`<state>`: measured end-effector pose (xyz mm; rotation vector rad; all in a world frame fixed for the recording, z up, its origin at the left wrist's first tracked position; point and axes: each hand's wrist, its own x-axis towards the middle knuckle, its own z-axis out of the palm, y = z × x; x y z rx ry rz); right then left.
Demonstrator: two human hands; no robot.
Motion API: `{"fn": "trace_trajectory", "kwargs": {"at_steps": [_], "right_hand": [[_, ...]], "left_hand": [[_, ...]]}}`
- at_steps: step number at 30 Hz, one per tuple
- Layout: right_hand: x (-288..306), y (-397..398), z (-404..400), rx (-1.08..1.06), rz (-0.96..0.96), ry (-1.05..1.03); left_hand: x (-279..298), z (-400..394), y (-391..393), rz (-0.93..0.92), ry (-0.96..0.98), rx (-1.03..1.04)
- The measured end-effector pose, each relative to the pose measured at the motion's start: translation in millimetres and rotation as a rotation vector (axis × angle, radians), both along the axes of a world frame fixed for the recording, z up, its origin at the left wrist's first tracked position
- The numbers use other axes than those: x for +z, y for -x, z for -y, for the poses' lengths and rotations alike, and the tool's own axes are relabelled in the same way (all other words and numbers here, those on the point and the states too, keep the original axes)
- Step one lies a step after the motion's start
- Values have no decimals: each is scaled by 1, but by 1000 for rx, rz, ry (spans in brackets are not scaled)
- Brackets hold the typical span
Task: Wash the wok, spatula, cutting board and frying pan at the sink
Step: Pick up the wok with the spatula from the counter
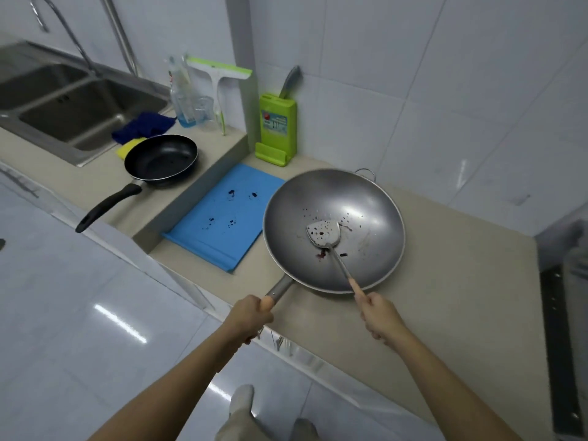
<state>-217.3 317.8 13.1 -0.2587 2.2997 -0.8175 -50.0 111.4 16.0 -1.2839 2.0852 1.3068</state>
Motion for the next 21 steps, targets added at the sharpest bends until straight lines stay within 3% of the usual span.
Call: {"fn": "trace_trajectory", "kwargs": {"at_steps": [9,21], "right_hand": [[49,22,19,189,-133,33],[183,3,171,550,-347,177]], "left_hand": [[49,13,-8,-54,20,126],[153,117,-78,-336,110,349]]}}
